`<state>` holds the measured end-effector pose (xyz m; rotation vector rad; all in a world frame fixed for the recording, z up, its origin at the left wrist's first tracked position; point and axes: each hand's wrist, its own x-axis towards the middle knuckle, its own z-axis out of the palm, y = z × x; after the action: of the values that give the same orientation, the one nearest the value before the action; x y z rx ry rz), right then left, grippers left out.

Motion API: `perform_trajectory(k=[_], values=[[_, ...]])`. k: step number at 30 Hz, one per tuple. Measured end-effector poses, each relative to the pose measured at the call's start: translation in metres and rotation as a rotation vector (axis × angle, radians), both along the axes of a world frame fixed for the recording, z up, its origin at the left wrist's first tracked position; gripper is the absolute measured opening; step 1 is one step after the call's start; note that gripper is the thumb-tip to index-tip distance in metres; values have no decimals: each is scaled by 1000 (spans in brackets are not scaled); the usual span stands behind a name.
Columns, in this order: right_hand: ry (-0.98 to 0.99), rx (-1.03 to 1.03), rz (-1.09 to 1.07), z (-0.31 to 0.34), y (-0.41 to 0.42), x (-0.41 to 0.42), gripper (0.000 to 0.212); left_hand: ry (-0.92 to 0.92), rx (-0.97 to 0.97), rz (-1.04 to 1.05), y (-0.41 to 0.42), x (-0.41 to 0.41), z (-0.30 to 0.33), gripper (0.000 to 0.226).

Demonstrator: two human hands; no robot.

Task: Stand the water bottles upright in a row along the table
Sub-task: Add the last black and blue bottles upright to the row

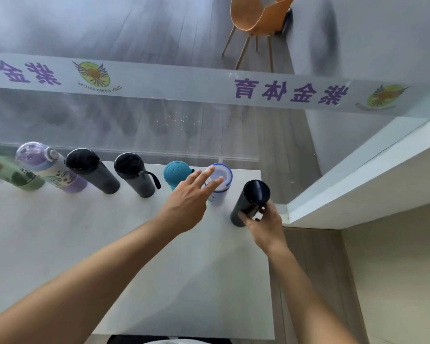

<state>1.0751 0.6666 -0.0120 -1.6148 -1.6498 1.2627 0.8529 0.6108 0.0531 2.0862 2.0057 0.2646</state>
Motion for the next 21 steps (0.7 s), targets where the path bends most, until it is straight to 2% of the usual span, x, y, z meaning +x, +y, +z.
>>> perform_trajectory(k=[4,15,21], values=[[-11,13,7,2,26,-7,51,115,-107,-28,-3,-2,-13,77],[-79,64,36,-5,61,-14,56,124,-113,-49,-8,-6,-30,87],[-92,38,40,-1,62,-12,55,102,-122,-40,-7,-4,-22,83]])
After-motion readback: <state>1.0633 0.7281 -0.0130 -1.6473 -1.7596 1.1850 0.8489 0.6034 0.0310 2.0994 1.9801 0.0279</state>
